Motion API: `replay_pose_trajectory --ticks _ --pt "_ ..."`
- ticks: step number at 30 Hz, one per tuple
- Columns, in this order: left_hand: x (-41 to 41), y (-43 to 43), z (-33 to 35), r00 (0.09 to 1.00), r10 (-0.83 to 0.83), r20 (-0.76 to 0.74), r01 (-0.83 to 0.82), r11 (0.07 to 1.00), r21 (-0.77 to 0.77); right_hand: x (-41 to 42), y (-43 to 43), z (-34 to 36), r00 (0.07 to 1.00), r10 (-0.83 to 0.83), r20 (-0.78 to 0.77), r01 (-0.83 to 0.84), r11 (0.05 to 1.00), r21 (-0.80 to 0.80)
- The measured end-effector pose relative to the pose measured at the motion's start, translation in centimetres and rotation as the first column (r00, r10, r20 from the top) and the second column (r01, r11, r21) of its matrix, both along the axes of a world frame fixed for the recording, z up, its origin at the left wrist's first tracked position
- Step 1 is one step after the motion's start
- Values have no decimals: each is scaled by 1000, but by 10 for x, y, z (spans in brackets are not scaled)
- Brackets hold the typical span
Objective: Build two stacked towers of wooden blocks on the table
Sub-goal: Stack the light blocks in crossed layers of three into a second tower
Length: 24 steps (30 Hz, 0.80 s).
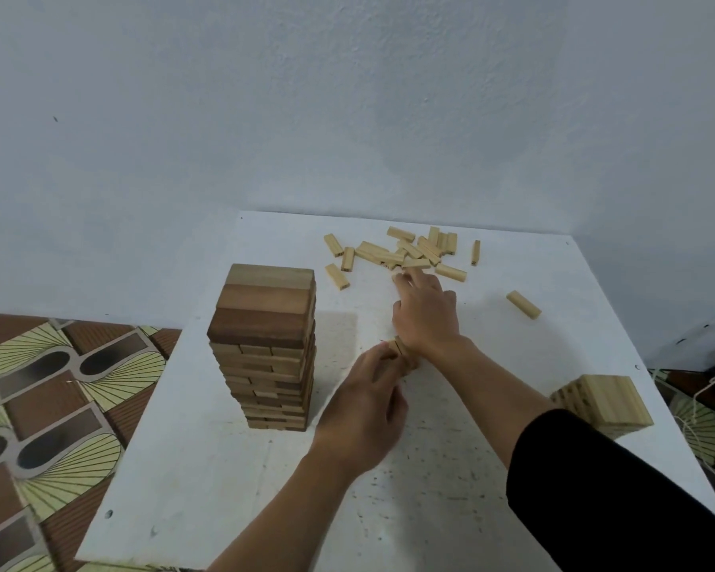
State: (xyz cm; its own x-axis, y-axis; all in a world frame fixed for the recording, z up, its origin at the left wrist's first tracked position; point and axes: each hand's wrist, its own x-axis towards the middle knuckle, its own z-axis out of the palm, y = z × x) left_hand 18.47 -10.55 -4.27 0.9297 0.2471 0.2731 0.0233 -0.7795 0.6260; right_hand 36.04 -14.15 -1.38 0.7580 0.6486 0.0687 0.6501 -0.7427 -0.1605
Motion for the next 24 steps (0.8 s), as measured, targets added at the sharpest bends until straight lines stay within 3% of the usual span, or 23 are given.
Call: replay_pose_trajectory --ticks 5,16,24 --pt "-1 1 0 1000 -17 5 17 1000 -8 -11 -10 0 999 -35 -23 37 992 117" --pt "2 5 -3 989 48 -142 -46 999 15 -44 -78 -7 989 -69 -129 115 913 392" --pt "-2 3 0 995 47 -84 -48 999 -14 -62 -107 -10 991 22 -130 33 911 411"
